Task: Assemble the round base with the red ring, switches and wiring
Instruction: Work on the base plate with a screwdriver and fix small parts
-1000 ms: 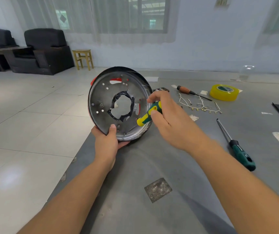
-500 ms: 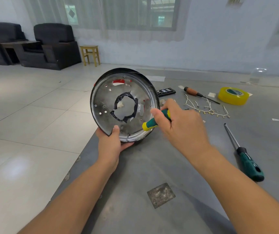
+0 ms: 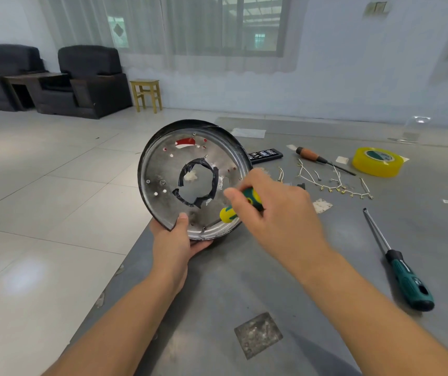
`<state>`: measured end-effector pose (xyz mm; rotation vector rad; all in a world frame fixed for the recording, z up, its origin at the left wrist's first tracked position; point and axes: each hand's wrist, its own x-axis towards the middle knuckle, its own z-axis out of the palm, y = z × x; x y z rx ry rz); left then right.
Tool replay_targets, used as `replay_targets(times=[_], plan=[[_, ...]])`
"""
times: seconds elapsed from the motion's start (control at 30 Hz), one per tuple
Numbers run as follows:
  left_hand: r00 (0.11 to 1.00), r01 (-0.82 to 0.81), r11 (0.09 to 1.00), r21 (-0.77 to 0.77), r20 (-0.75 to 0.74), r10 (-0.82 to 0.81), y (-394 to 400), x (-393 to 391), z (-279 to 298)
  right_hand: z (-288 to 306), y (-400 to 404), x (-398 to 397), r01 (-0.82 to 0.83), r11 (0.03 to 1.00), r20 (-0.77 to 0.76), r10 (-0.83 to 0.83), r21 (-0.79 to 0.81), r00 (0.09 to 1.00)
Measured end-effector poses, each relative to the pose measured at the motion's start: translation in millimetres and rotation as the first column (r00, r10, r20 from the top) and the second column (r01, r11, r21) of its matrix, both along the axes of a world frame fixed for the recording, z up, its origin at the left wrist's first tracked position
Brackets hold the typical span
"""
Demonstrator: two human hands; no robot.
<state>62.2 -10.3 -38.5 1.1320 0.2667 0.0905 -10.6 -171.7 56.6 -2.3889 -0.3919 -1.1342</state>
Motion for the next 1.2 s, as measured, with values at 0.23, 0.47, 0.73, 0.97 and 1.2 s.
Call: replay_targets(times=[0.23, 0.47, 0.73, 0.97, 1.2], plan=[[0.999, -0.020, 1.000, -0.020, -0.038, 0.020, -1, 1, 2, 16, -25, -6, -0.229, 0.973, -0.388, 0.217, 0.016, 0.896], [1.000, 0.009, 1.000, -0.014, -0.021, -0.010, 0, 0, 2, 23, -19, -12, -0.291, 0.954, -0.398, 0.239, -0.073, 0.886], [0.999, 0.010, 1.000, -0.013, -0.039, -0.010, 0, -1, 4, 13, -2, -12, -0.041, 0.995, -0.219, 0.019, -0.096, 0.976], [0.999, 0.014, 0.999, -0.035, -0.034, -0.016, -1, -3, 8, 18, -7, -16, -0.264, 0.962, -0.401, 0.218, -0.064, 0.890], [0.999, 0.008, 1.000, -0.027, -0.052, -0.009, -1, 0, 6, 11, -7, -12, -0.177, 0.982, -0.280, 0.152, -0.067, 0.948]])
